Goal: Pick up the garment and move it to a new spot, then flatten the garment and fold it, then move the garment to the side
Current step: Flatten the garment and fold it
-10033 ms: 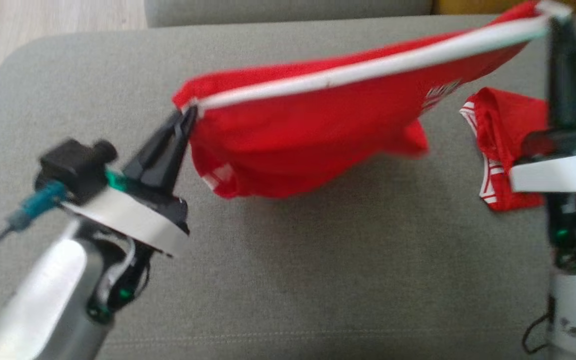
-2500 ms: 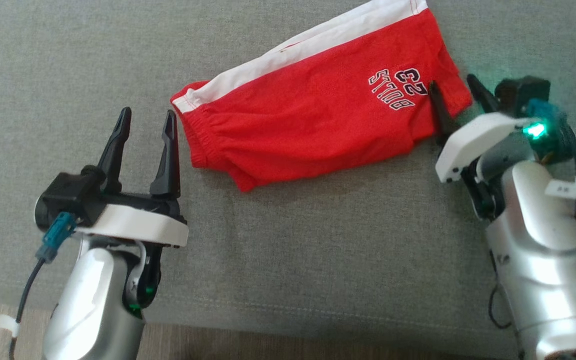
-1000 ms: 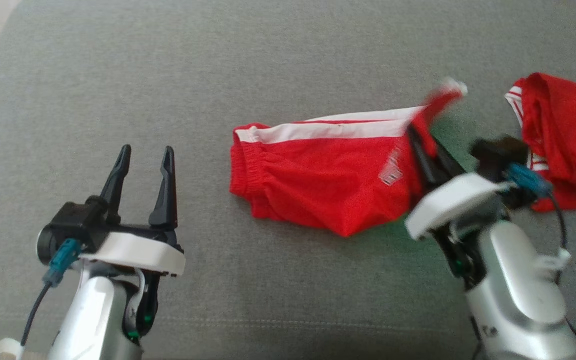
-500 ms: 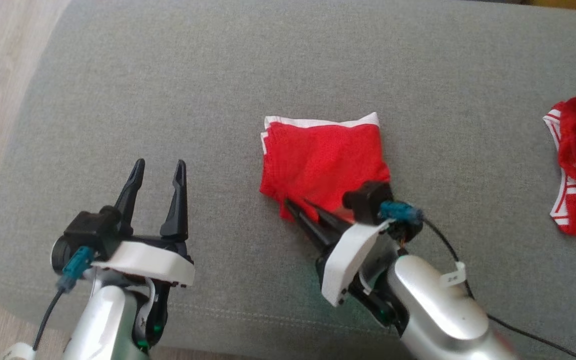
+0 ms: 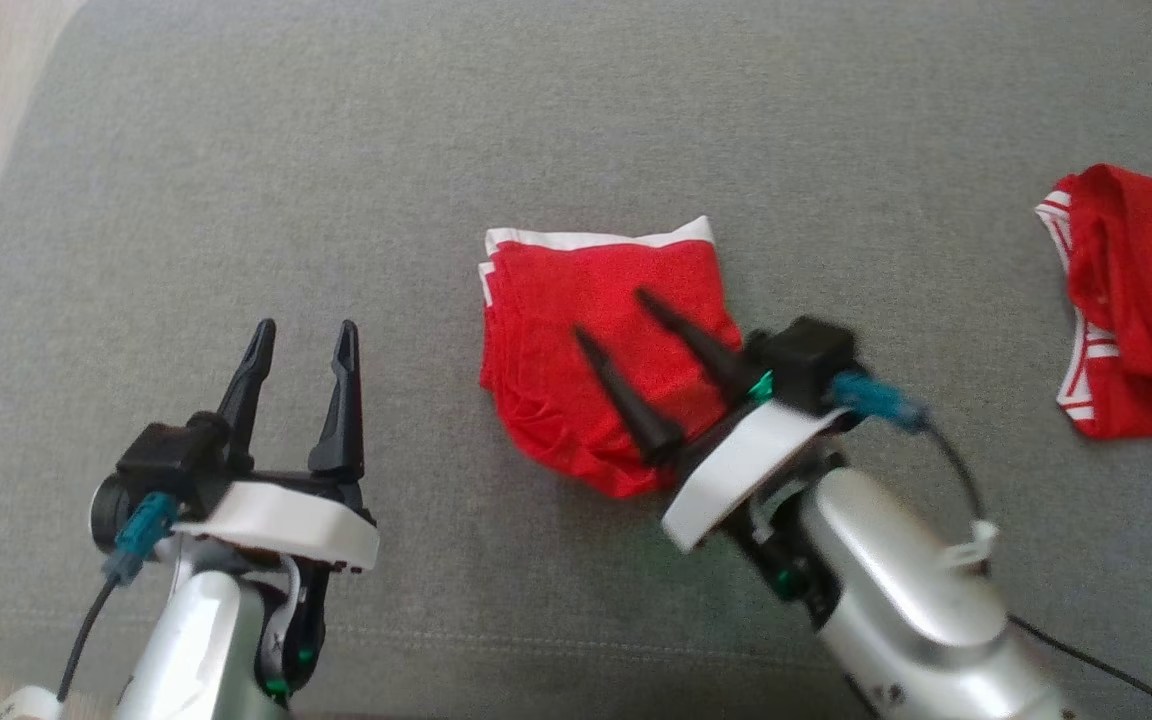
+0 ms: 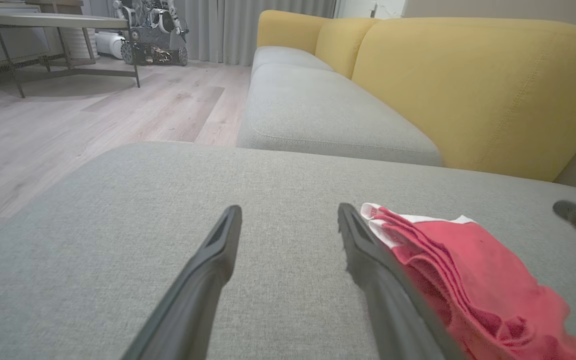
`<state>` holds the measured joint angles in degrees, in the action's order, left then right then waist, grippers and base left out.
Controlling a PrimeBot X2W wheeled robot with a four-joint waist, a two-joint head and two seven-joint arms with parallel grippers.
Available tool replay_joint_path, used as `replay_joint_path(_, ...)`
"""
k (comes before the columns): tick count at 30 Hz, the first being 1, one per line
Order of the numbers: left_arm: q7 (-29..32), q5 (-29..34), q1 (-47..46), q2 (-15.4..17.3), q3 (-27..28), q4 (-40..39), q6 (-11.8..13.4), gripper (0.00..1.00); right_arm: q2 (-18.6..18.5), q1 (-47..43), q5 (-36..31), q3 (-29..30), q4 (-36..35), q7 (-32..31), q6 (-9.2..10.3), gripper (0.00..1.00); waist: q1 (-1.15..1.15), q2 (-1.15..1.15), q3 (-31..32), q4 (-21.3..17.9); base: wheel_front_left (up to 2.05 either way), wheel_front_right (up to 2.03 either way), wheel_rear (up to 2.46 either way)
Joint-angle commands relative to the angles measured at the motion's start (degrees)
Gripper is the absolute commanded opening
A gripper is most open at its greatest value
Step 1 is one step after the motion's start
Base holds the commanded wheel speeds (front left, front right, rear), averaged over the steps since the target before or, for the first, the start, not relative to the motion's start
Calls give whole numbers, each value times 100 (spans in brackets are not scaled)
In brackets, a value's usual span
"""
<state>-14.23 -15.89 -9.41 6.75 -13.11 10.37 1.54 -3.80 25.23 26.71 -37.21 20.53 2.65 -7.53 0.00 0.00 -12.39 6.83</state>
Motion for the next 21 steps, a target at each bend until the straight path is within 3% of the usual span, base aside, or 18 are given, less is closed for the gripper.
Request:
replay_joint_path(1,-60,-12,-135,135,218,-167,41,100,92,15,-80,217,-295,136,4,100,0,0,49,-69,0,0,0)
replay_joint_path(13,59,60,24,365,246,-388,166,100,92,-1069,-1299,2961,-1270,118,4,100,0,0,269,-360,0,0,0)
replay_joint_path(21,153,86,155,476,208,-579,188,100,92,-1544,-1504,3457,-1834,-135,4,100,0,0,386,-461,0,0,0)
